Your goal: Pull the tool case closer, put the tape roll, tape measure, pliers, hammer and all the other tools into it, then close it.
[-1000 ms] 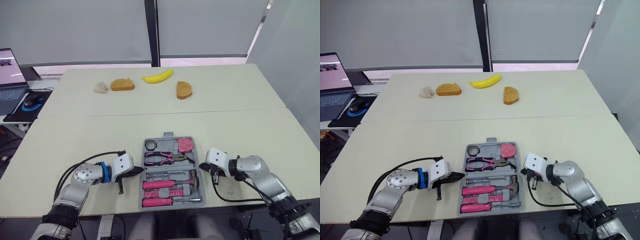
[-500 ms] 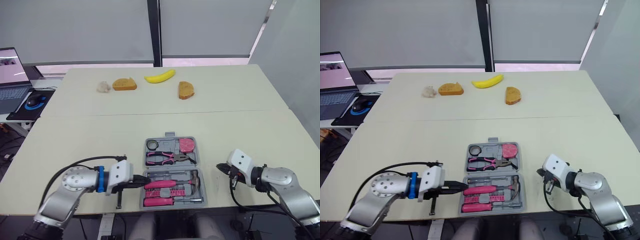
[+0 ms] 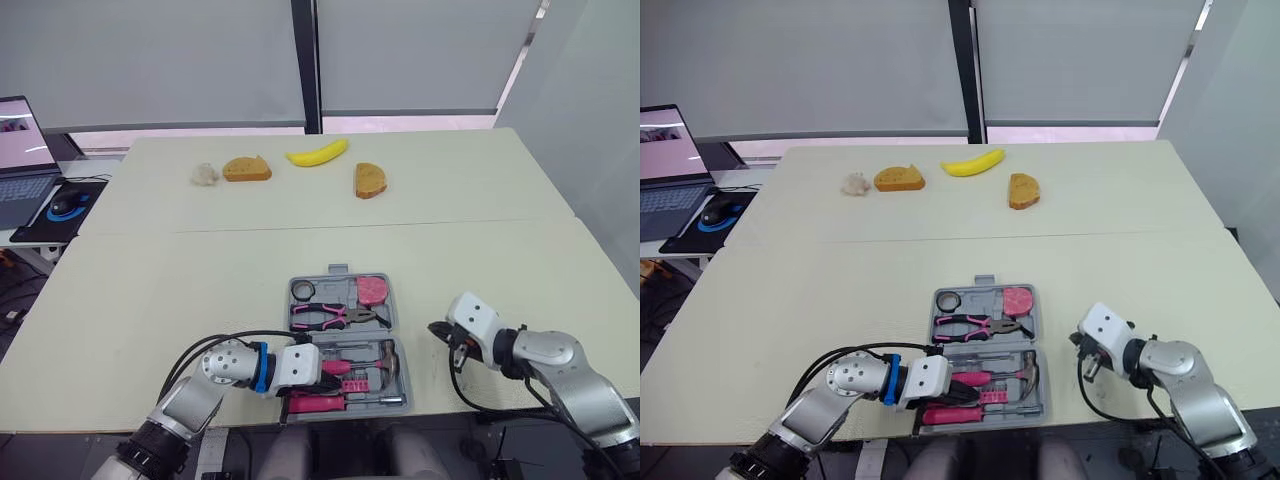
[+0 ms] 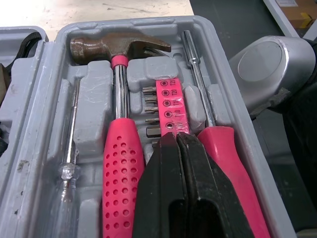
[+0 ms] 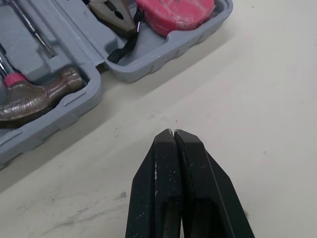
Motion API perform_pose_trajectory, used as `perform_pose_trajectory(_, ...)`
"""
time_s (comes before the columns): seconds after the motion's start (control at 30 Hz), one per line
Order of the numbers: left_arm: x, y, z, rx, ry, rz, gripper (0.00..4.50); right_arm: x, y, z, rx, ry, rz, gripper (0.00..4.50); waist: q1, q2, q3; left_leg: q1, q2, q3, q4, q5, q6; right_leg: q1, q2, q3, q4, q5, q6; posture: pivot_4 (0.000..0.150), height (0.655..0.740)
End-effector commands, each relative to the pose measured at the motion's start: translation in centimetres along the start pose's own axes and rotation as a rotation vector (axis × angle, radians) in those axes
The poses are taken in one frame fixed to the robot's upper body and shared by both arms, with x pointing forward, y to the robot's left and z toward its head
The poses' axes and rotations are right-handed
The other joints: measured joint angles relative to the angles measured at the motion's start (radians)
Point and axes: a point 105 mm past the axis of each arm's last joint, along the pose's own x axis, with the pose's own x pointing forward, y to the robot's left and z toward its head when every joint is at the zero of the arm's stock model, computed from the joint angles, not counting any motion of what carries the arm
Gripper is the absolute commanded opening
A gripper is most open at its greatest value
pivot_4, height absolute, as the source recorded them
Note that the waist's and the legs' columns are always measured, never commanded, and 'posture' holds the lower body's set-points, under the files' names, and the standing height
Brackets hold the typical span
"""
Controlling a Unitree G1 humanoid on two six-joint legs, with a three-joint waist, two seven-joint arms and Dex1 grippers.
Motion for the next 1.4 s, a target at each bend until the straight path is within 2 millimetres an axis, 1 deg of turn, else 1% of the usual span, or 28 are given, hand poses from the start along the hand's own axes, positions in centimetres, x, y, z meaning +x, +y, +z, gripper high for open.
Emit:
perform_pose_trajectory(0.03, 0.0, -0.1, -0.6, 0.018, 0.037, -0.018, 0.02, -0.1, -0.5, 0.9, -0.011, -0.033, 0.002, 0.0, 0.0, 0.0, 0.0, 0.0, 0.0, 0.0, 0.0, 0.0, 0.0, 0.0, 0.0, 0.0, 0.0, 0.0, 0.0, 0.15, 0.74)
perform_pose_trajectory(0.23, -0.3, 0.3, 0.0, 0.029, 0.019, -0.011, 0.02, 0.1, -0.9, 1.4, 0.002, -0.055, 0.01, 0.0, 0.0, 0.0, 0.0, 0.0, 0.0, 0.0, 0.0, 0.0, 0.0, 0.0, 0.0, 0.0, 0.0, 0.0, 0.0, 0.15, 0.74)
perform_pose_trajectory(0.43, -1.5, 1.4, 2.0, 0.025, -0.059, 0.041, 0.02, -0.1, -0.9, 1.5, 0.035, -0.063, 0.025, 0.0, -0.003, 0.0, 0.0, 0.0, 0.0, 0.0, 0.0, 0.0, 0.0, 0.0, 0.0, 0.0, 0.0, 0.0, 0.0, 0.15, 0.74)
perform_pose_trajectory(0.5, -1.9, 1.4, 2.1, 0.045, -0.042, 0.029, 0.02, -0.2, -0.6, 1.6, 0.038, -0.071, 0.049, 0.0, -0.004, 0.0, 0.0, 0.0, 0.0, 0.0, 0.0, 0.0, 0.0, 0.0, 0.0, 0.0, 0.0, 0.0, 0.0, 0.15, 0.74)
perform_pose_trajectory(0.63, -2.2, 0.5, 1.8, 0.034, 0.007, -0.033, 0.02, -0.5, 0.1, 1.6, 0.02, -0.078, 0.09, 0.0, -0.005, 0.0, 0.0, 0.0, 0.0, 0.0, 0.0, 0.0, 0.0, 0.0, 0.0, 0.0, 0.0, 0.0, 0.0, 0.15, 0.74)
perform_pose_trajectory(0.87, -1.1, 0.0, 0.7, 0.045, 0.064, -0.052, 0.02, -0.5, 0.2, 1.6, 0.004, -0.077, 0.097, 0.0, -0.004, 0.0, 0.0, 0.0, 0.0, 0.0, 0.0, 0.0, 0.0, 0.0, 0.0, 0.0, 0.0, 0.0, 0.0, 0.15, 0.74)
perform_pose_trajectory(1.17, -0.7, -0.4, -0.3, 0.05, 0.11, -0.066, 0.02, -0.4, -0.3, 1.9, -0.028, -0.072, 0.084, 0.0, -0.004, 0.0, 0.0, 0.0, 0.0, 0.0, 0.0, 0.0, 0.0, 0.0, 0.0, 0.0, 0.0, 0.0, 0.0, 0.15, 0.74)
perform_pose_trajectory(1.27, -0.6, -0.3, -0.5, 0.046, 0.116, -0.063, 0.02, -0.2, -0.8, 2.1, 0.018, -0.072, 0.085, 0.0, -0.004, 0.0, 0.0, 0.0, 0.0, 0.0, 0.0, 0.0, 0.0, 0.0, 0.0, 0.0, 0.0, 0.0, 0.0, 0.15, 0.74)
perform_pose_trajectory(1.33, -0.6, -0.3, -0.5, 0.044, 0.118, -0.065, 0.0, -0.2, -1.3, 2.9, 0.138, -0.092, 0.109, 0.46, -0.005, 0.0, 0.0, 0.0, 0.0, 0.0, 0.0, 0.0, 0.0, 0.0, 0.0, 0.0, 0.0, 0.0, 0.0, 0.15, 0.74)
perform_pose_trajectory(1.4, -0.6, -0.3, -0.6, 0.038, 0.12, -0.068, 0.0, -0.1, -1.7, 3.5, 0.225, -0.095, 0.133, 0.83, -0.005, 0.0, 0.0, 0.0, 0.0, 0.0, 0.0, 0.0, 0.0, 0.0, 0.0, 0.0, 0.0, 0.0, 0.0, 0.15, 0.74)
